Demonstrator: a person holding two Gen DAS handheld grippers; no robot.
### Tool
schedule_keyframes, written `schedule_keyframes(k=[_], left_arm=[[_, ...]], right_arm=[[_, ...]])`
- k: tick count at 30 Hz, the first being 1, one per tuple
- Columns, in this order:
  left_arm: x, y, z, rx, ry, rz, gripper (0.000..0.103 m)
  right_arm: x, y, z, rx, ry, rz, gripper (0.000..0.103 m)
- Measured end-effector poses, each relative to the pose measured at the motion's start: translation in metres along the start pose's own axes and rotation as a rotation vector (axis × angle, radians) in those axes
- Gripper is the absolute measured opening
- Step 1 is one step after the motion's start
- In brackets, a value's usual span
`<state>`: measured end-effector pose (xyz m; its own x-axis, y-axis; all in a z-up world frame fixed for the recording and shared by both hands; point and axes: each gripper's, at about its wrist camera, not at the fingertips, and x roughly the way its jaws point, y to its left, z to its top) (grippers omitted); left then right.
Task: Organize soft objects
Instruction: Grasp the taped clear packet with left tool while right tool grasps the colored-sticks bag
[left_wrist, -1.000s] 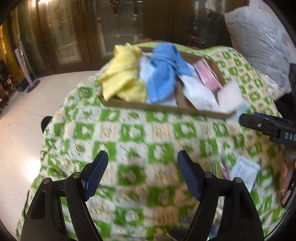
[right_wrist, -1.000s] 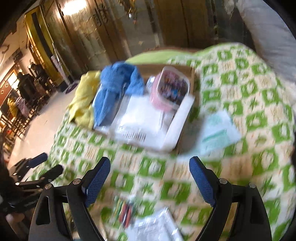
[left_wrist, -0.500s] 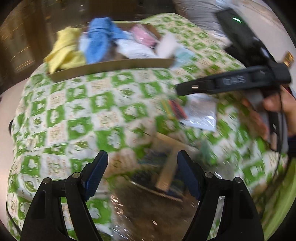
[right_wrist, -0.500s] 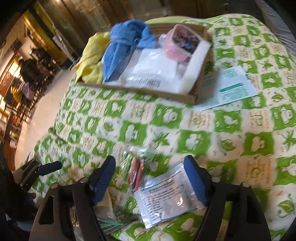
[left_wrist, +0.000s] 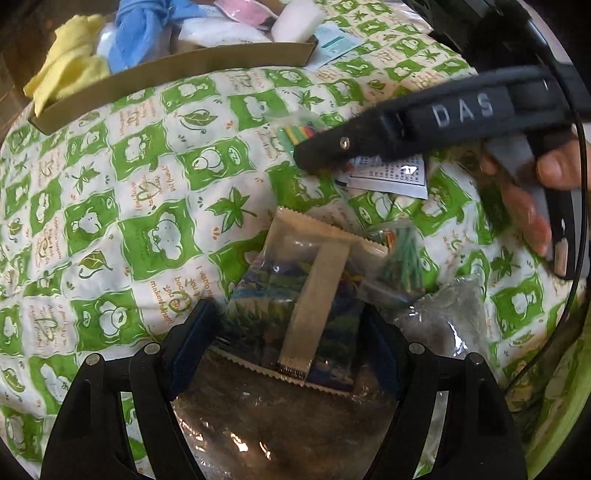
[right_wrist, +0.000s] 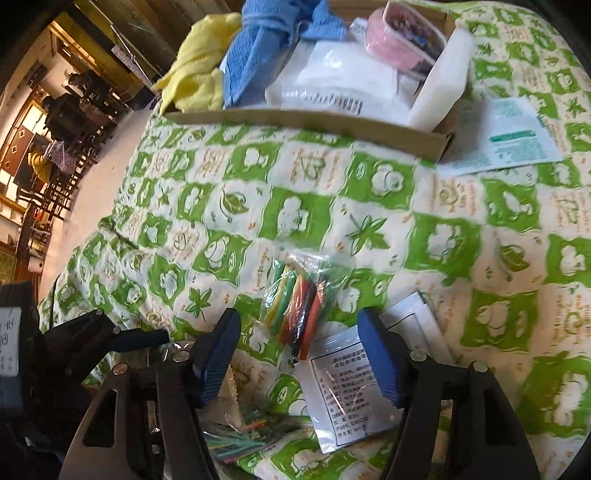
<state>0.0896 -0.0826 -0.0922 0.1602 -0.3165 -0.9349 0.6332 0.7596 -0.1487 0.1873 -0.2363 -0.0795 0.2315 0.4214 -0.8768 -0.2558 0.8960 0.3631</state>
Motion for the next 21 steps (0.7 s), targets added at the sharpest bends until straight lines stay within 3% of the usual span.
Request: schedule_keyframes(k=[5, 8, 9, 12, 17, 21], left_arm=[[0.007, 0.008, 0.01, -0.049, -0.006, -0.013, 0.077], [0.005, 0.016, 0.014, -0.077, -0.036, 0.004, 0.072], [0.004, 0.019, 0.017, -0.085, -0.045, 0.019, 0.064], [-0.004, 0.031, 0.018, -0.132, -0.095, 0.039, 0.06], [-0.022, 0.048, 0.019, -0.203, -0.193, 0.135, 0.06], [-0.013, 0.059, 0.02, -0.237, -0.173, 0.157, 0.061]], right_arm=[[0.013, 0.007, 0.007, -0.014, 0.007, -0.035, 0.059], [0.018, 0.012, 0.007, -0.038, 0.0, -0.096, 0.037], [0.02, 0.014, 0.008, -0.042, -0.005, -0.113, 0.029], [0.019, 0.01, 0.008, -0.015, -0.024, -0.107, 0.02], [0.013, 0.008, 0.007, 0.002, -0.051, -0.095, 0.019], [0.016, 0.011, 0.005, 0.004, -0.043, -0.081, 0.02]])
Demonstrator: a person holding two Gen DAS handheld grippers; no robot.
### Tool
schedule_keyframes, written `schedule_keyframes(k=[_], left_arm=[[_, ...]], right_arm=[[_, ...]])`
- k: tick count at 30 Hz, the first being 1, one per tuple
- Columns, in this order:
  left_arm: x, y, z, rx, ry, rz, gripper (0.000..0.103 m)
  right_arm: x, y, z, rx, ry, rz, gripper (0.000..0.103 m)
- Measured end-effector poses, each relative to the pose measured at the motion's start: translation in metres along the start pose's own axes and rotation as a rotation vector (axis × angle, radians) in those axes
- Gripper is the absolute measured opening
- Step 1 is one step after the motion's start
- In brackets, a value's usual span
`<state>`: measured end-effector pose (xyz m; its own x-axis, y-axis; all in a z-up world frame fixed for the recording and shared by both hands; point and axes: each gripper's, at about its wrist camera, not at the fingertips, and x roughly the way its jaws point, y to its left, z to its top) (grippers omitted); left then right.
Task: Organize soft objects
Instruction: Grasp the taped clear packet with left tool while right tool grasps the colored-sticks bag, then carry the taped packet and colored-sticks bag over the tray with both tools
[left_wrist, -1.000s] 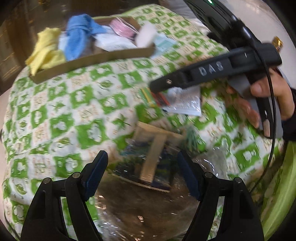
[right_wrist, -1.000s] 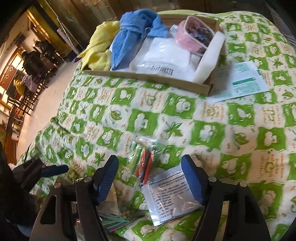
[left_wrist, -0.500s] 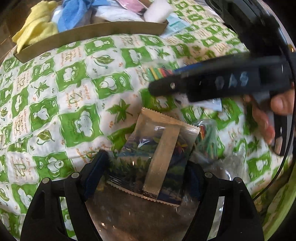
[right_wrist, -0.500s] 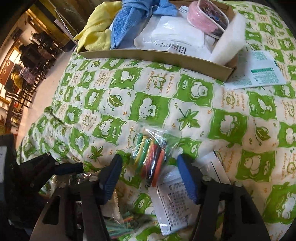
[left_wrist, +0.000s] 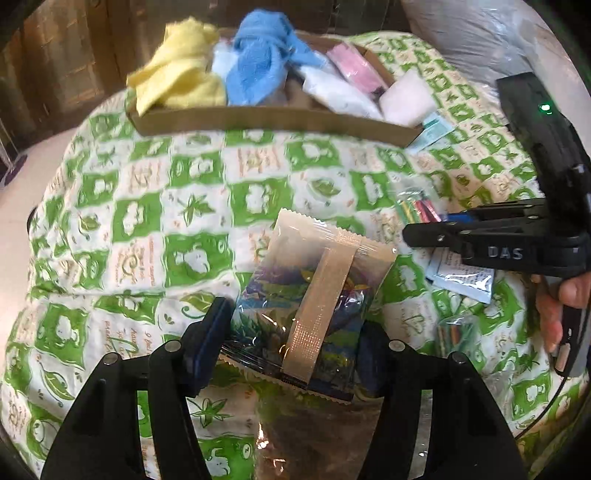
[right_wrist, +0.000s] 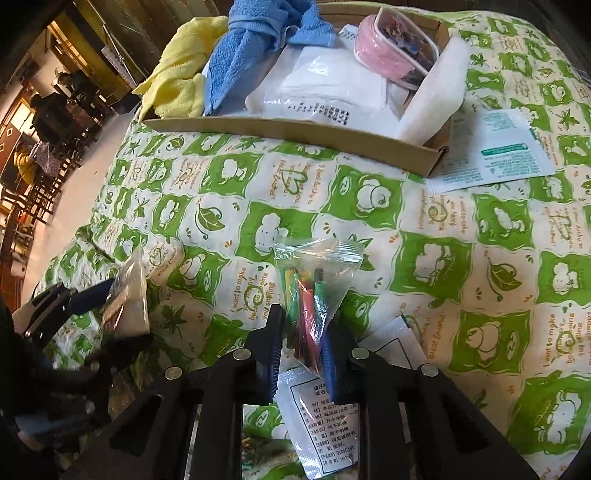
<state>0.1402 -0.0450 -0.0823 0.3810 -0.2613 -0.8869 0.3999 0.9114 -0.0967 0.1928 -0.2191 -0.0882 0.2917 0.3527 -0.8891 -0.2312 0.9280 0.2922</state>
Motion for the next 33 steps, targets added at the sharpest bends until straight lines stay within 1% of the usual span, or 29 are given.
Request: schedule_keyframes(k=[2, 3, 4, 5, 8, 10, 13, 16, 17, 19, 22, 24, 25, 26, 27, 30, 33], left_arm=[[0.008, -0.002, -0.003, 0.011, 0.034, 0.018, 0.061], [0.009, -0.006, -0.005, 0.018, 0.041, 0.024, 0.062], [0.011, -0.007, -0.003, 0.024, 0.044, 0.028, 0.066], [0.014, -0.008, -0.001, 0.026, 0.048, 0.018, 0.069], [0.018, -0.009, 0.002, 0.025, 0.058, 0.01, 0.074], [0.022, -0.011, 0.005, 0.021, 0.062, 0.004, 0.081], [0.033, -0.017, 0.01, 0.024, 0.069, 0.003, 0.085], [0.041, -0.022, 0.016, 0.027, 0.072, 0.003, 0.085], [0.047, -0.028, 0.021, 0.024, 0.071, 0.0, 0.085], [0.047, -0.024, 0.021, 0.017, 0.068, -0.008, 0.085], [0.044, -0.021, 0.018, 0.02, 0.062, 0.005, 0.082], [0.034, -0.014, 0.012, 0.02, 0.053, 0.014, 0.075], [0.032, -0.013, 0.012, 0.015, 0.045, 0.018, 0.069], [0.026, -0.009, 0.007, 0.011, 0.037, 0.021, 0.066], [0.024, -0.008, 0.007, 0.006, 0.029, 0.023, 0.061], [0.018, -0.005, 0.005, 0.001, 0.012, 0.017, 0.06], [0.006, -0.008, 0.001, 0.01, -0.001, 0.017, 0.06]], right_arm=[[0.001, 0.0, 0.0, 0.008, 0.004, 0.011, 0.024], [-0.001, -0.004, 0.0, 0.015, 0.005, 0.021, 0.033], [-0.003, -0.005, 0.001, 0.026, 0.005, 0.033, 0.041], [-0.005, -0.008, 0.0, 0.032, 0.003, 0.04, 0.042], [-0.004, -0.005, 0.001, 0.028, -0.004, 0.026, 0.043], [-0.008, -0.008, 0.001, 0.03, -0.007, 0.02, 0.043], [-0.013, -0.008, 0.001, 0.033, -0.022, -0.01, 0.043], [-0.014, -0.009, 0.001, 0.045, -0.025, -0.025, 0.043], [-0.013, -0.009, 0.001, 0.047, -0.022, -0.029, 0.043], [-0.014, -0.008, 0.001, 0.038, -0.02, -0.039, 0.043], [-0.012, -0.003, 0.002, 0.015, -0.019, -0.063, 0.043], [-0.011, 0.0, 0.001, 0.004, -0.017, -0.073, 0.043], [-0.01, 0.001, 0.001, 0.001, -0.017, -0.076, 0.043], [-0.009, 0.002, 0.002, -0.001, -0.017, -0.078, 0.043], [-0.007, 0.003, 0.003, -0.002, -0.017, -0.079, 0.043], [-0.005, 0.004, 0.002, -0.01, -0.017, -0.084, 0.042], [-0.004, 0.005, 0.002, -0.021, -0.02, -0.1, 0.036]])
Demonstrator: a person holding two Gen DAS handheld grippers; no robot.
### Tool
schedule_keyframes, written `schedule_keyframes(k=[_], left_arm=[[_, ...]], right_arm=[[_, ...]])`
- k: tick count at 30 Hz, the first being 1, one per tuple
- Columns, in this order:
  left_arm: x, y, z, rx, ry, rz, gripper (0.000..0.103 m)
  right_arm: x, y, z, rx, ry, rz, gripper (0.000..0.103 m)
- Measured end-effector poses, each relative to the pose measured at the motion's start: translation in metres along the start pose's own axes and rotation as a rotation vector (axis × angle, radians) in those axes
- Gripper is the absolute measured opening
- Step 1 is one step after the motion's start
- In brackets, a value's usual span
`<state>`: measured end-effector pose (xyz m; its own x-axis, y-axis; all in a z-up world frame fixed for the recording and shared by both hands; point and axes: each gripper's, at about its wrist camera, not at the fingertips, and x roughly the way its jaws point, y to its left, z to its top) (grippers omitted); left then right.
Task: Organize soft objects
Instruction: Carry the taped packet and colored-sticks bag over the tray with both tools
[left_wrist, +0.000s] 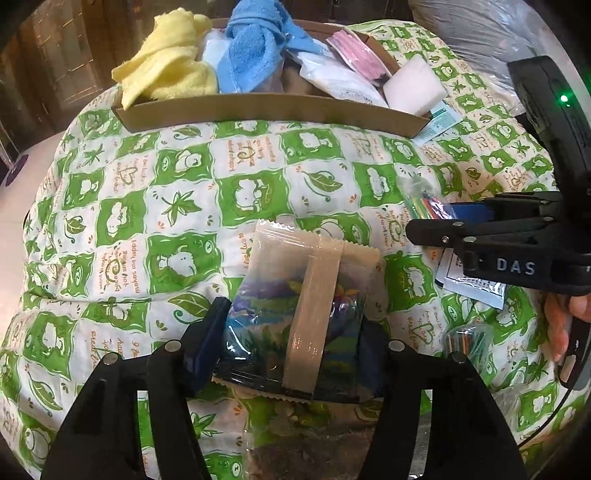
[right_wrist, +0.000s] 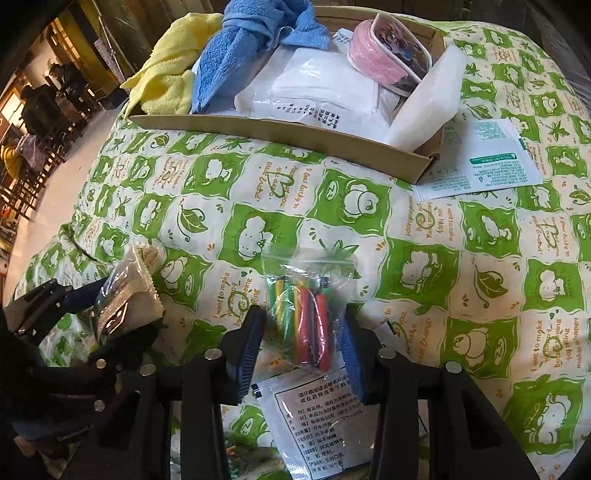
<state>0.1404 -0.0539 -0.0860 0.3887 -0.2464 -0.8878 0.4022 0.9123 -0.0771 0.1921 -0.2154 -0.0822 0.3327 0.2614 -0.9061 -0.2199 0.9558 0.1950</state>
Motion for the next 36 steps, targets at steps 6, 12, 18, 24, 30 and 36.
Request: schedule_keyframes(k=[6, 12, 18, 24, 30, 36], left_arm=[[-0.013, 0.004, -0.002, -0.013, -0.025, -0.014, 0.06], [-0.026, 0.016, -0.003, -0.045, -0.074, -0.023, 0.06], [-0.032, 0.027, -0.007, -0.083, -0.098, -0.028, 0.06], [-0.032, 0.024, -0.007, -0.075, -0.096, -0.024, 0.06], [-0.029, 0.022, -0.004, -0.078, -0.098, -0.012, 0.06], [-0.035, 0.023, -0.001, -0.081, -0.111, 0.008, 0.06]], right_arm=[[-0.002, 0.001, -0.002, -0.005, -0.011, -0.011, 0.026], [-0.01, -0.002, -0.003, 0.004, -0.032, 0.016, 0.024], [-0.021, -0.001, -0.005, -0.005, -0.071, 0.056, 0.024], [-0.021, -0.001, -0.004, -0.003, -0.067, 0.058, 0.024], [-0.02, 0.001, -0.004, -0.003, -0.068, 0.058, 0.024], [-0.024, 0.0, -0.004, 0.004, -0.077, 0.065, 0.024]])
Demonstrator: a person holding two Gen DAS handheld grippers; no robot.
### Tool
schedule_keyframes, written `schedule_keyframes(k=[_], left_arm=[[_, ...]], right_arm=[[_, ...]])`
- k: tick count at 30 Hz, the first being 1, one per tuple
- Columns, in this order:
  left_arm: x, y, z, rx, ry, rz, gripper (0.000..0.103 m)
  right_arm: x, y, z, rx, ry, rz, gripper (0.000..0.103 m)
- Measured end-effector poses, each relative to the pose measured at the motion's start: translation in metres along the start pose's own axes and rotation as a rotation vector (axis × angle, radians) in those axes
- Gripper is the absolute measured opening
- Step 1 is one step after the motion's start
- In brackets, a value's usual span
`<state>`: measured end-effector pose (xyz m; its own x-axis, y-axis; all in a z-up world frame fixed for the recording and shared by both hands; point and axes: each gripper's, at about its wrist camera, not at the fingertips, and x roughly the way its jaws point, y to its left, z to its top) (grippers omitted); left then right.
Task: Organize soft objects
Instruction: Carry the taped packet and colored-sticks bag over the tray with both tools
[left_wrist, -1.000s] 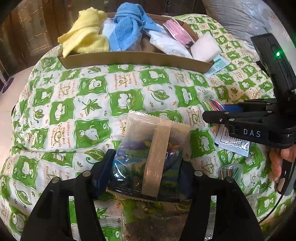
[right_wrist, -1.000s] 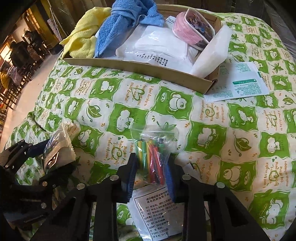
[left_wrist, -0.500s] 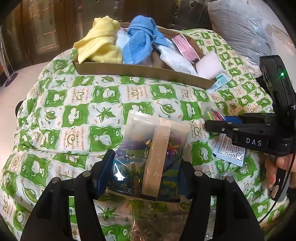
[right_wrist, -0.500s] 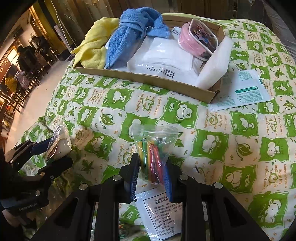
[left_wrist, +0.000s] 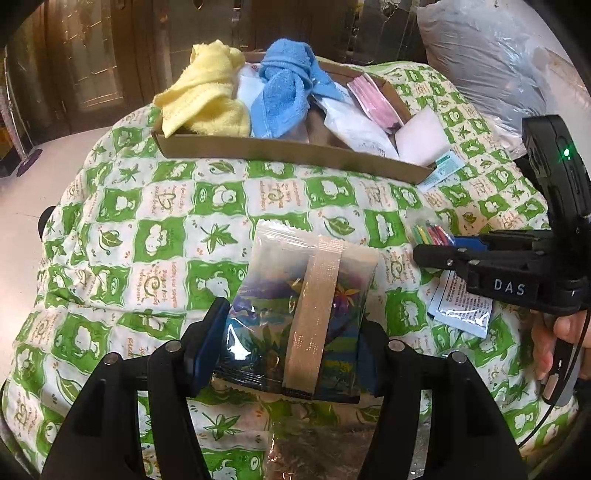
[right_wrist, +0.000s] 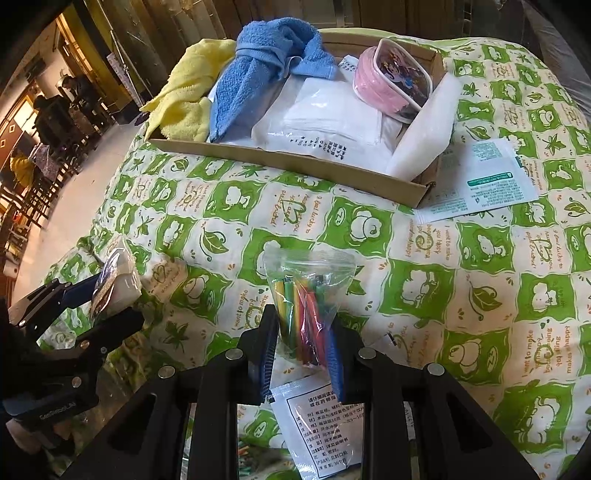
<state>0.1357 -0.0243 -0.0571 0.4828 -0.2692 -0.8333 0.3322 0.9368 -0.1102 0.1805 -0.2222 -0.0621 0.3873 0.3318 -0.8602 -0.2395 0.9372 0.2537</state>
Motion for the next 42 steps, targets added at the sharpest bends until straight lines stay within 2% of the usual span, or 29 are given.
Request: schedule_keyframes(k=[19, 30, 42], left_arm=[[-0.005, 0.002, 0.021, 0.007, -0.019, 0.035, 0.06], [0.001, 0.009, 0.054, -0.017, -0.031, 0.023, 0.06], [0.012, 0.009, 0.113, -0.01, -0.066, 0.019, 0.06]], right_arm=[[-0.014, -0.008, 0.009, 0.028, -0.031, 0.023, 0.024], [-0.018, -0.01, 0.017, 0.028, -0.036, 0.034, 0.024], [-0.029, -0.012, 0.057, 0.012, -0.07, 0.031, 0.024]])
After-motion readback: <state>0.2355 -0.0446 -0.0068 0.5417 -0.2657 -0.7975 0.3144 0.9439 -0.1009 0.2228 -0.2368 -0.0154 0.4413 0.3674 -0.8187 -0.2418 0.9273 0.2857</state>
